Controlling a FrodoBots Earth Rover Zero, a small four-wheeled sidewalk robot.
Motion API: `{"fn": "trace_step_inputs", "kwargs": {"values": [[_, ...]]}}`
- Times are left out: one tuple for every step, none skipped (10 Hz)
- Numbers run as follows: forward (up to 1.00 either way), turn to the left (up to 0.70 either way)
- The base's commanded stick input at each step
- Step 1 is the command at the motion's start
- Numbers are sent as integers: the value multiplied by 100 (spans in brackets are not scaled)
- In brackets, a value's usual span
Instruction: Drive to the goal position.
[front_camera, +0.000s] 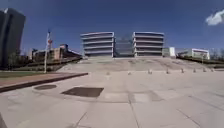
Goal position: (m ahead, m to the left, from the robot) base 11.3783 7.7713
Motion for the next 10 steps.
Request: {"fn": "trace_step_inputs", "kwargs": {"values": [[70, 1], [70, 1], [70, 1], [70, 1], [70, 1], [70, 1], [70, 1], [70, 1], [70, 1], [70, 1]]}}
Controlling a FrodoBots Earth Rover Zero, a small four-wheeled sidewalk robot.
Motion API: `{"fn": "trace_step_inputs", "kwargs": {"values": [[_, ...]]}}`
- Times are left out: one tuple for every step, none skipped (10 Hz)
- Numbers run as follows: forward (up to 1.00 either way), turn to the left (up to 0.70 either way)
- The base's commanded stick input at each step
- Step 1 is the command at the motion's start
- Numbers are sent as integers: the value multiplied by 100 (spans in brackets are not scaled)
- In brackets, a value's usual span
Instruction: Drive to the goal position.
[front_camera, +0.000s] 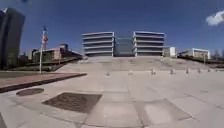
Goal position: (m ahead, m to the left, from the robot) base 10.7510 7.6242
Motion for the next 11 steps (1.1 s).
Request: {"fn": "trace_step_inputs", "kwargs": {"values": [[70, 1], [70, 1], [70, 1], [70, 1], [70, 1], [70, 1], [70, 1], [70, 1], [70, 1], [70, 1], [70, 1]]}}
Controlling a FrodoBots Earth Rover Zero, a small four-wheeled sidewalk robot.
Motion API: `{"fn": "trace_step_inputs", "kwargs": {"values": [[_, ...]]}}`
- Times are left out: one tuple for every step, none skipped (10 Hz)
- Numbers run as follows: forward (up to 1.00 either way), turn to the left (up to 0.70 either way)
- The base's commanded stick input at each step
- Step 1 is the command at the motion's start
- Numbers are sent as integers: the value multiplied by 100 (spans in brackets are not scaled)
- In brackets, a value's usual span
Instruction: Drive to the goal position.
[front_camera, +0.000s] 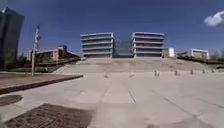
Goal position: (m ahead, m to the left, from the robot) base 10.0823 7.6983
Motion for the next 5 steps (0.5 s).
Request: {"fn": "trace_step_inputs", "kwargs": {"values": [[70, 1], [70, 1], [70, 1], [70, 1], [70, 1]]}}
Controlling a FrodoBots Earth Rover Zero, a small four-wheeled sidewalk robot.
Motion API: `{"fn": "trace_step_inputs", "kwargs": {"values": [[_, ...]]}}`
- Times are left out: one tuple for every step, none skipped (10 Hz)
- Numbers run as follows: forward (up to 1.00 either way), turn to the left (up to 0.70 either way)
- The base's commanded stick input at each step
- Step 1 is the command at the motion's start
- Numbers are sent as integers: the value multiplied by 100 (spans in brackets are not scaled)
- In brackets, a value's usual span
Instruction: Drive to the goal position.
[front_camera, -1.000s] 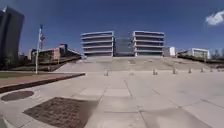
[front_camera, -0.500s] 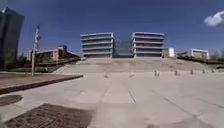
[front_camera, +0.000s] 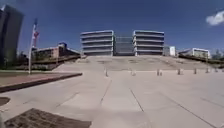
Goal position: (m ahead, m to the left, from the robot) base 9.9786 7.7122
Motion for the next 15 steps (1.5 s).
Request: {"fn": "trace_step_inputs", "kwargs": {"values": [[70, 1], [70, 1], [70, 1], [70, 1], [70, 1], [70, 1], [70, 1], [70, 1], [70, 1], [70, 1], [70, 1], [70, 1], [70, 1], [70, 1], [70, 1]]}}
